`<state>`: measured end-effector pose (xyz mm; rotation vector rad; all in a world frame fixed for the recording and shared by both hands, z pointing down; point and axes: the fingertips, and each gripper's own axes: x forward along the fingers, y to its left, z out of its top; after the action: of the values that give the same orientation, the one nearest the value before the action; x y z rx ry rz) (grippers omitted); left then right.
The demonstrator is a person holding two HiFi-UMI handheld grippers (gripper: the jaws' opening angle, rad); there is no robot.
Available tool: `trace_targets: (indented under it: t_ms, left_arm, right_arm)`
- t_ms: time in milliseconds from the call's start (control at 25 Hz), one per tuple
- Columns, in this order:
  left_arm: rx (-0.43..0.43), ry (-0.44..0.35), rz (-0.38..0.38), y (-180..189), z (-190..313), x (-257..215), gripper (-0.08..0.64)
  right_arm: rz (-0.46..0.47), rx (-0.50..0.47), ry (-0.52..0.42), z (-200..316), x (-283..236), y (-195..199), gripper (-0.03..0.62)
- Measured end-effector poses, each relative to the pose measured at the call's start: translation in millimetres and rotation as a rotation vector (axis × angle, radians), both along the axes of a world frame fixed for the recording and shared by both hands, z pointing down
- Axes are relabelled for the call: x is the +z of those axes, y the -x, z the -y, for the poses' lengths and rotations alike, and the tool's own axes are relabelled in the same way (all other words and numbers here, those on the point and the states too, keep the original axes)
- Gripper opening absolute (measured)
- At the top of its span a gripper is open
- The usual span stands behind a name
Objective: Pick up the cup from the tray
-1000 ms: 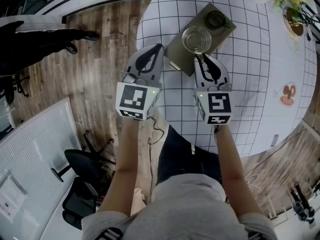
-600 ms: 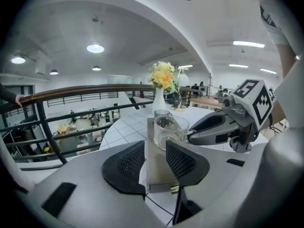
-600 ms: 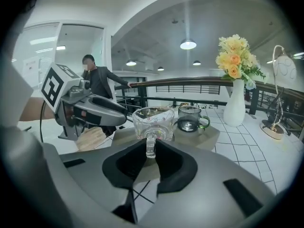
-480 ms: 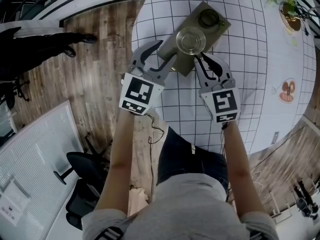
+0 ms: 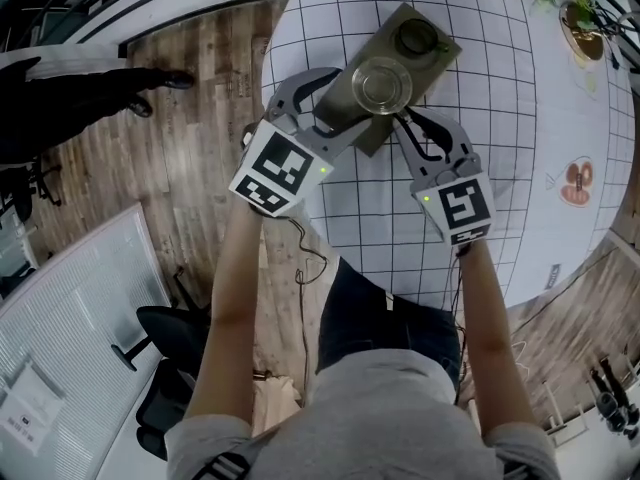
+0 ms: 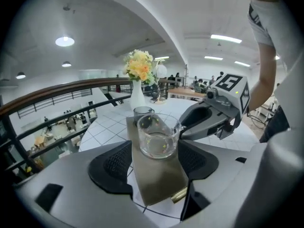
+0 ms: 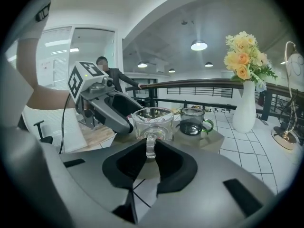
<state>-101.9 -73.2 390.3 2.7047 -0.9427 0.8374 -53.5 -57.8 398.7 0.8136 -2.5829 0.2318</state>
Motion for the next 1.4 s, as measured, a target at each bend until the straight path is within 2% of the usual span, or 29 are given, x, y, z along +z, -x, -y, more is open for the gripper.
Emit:
trace_targets:
  t_ms: [80, 160, 360, 600, 760, 1040, 1400]
  left_arm:
    - [0.059, 0.025, -0.023, -6.3, -3.4, 0.2, 0.313]
    - [0.091, 0.027, -0.009, -9.4, -3.3, 3.1, 0.318]
    - [0.102, 0.016, 0.003, -14.2, 5.7, 5.6, 0.324]
    - [0.137, 0.000, 0.013, -19.9, 9.1, 4.6, 0.328]
    - [0.124, -0.028, -0.013, -22.1, 9.8, 2.0, 0.327]
    - [0.113, -0.024, 0.000, -22.2, 6.2, -0.8, 0.324]
    - [0.116, -0.094, -0.014, -37.6, -1.3, -39.8, 0.324]
  right_arm:
    - [-0.002, -0.010, 0.000, 0.4, -0.1, 0.3, 0.052]
    - [-0.004, -0.022, -0.001, 0.4, 0.0, 0.2, 0.052]
    - [-0.006, -0.055, -0.004, 0.6, 0.6, 0.1, 0.052]
    - [-0.027, -0.137, -0.055, 2.6, -2.4, 2.4, 0.052]
    - [-0.027, -0.148, -0.059, 3.2, -1.9, 1.9, 0.052]
    - [-0.012, -0.146, -0.066, 1.4, -6.7, 0.2, 0.052]
    - [-0.015, -0.152, -0.134, -6.5, -45.0, -14.5, 0.052]
